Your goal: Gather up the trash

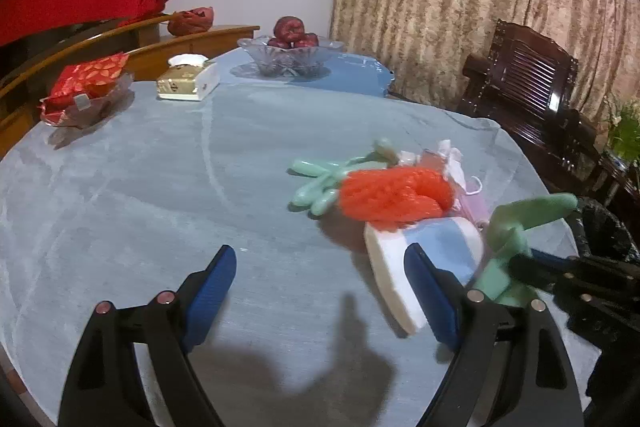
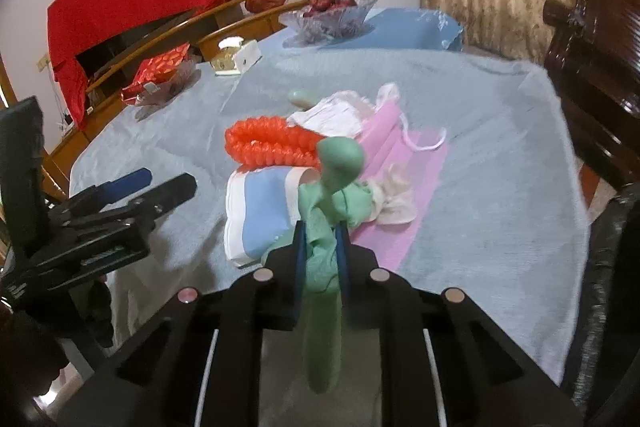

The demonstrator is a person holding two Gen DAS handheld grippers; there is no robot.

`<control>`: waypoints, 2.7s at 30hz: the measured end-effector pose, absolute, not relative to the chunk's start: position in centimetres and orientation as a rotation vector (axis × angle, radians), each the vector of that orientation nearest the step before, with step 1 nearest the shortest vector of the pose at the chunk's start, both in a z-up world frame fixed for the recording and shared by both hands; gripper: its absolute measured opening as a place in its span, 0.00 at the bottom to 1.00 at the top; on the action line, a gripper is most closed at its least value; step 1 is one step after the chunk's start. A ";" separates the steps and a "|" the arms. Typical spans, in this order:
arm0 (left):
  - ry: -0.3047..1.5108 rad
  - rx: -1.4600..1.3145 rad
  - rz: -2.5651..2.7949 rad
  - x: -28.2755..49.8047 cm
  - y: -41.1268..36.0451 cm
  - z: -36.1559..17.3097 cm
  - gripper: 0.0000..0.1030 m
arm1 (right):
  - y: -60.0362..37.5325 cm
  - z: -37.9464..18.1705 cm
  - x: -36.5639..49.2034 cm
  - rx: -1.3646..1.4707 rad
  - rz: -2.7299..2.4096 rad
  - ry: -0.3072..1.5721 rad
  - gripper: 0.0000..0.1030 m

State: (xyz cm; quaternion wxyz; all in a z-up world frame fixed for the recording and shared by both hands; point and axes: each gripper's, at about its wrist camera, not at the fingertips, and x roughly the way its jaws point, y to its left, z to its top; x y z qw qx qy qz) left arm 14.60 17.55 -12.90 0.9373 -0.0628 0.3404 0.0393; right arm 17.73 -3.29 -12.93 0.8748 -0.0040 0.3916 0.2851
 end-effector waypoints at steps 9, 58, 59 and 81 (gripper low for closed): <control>0.712 -0.141 0.012 15.2 14.0 -12.9 0.83 | -6.5 -11.4 16.7 -0.025 0.553 0.795 0.12; 0.804 -0.069 -0.084 13.0 11.5 -14.7 0.73 | -7.0 -13.8 15.9 -0.033 0.522 0.896 0.52; 0.802 -0.069 -0.084 13.1 11.5 -14.7 0.73 | -7.0 -14.1 15.9 -0.029 0.523 0.905 0.50; 0.744 -0.065 -0.106 11.9 10.3 -12.4 0.73 | -8.4 -10.1 13.9 -0.042 0.596 0.817 0.04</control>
